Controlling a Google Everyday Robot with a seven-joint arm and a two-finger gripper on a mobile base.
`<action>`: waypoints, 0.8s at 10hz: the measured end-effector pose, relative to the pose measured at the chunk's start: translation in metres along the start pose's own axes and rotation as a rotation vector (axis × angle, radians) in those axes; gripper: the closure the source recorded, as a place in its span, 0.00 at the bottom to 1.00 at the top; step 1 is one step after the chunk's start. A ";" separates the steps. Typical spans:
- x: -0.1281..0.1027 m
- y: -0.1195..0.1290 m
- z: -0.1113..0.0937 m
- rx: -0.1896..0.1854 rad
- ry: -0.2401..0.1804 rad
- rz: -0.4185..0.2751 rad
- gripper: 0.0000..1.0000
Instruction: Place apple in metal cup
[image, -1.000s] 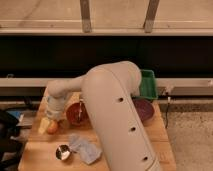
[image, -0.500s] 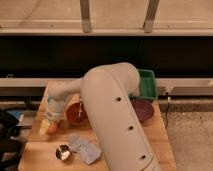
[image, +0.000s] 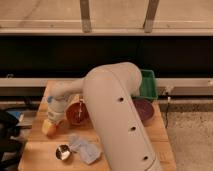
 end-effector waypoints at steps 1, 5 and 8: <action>-0.001 0.001 -0.006 0.007 -0.016 -0.003 1.00; -0.005 0.003 -0.060 0.059 -0.090 -0.019 1.00; 0.003 0.008 -0.101 0.097 -0.160 -0.043 1.00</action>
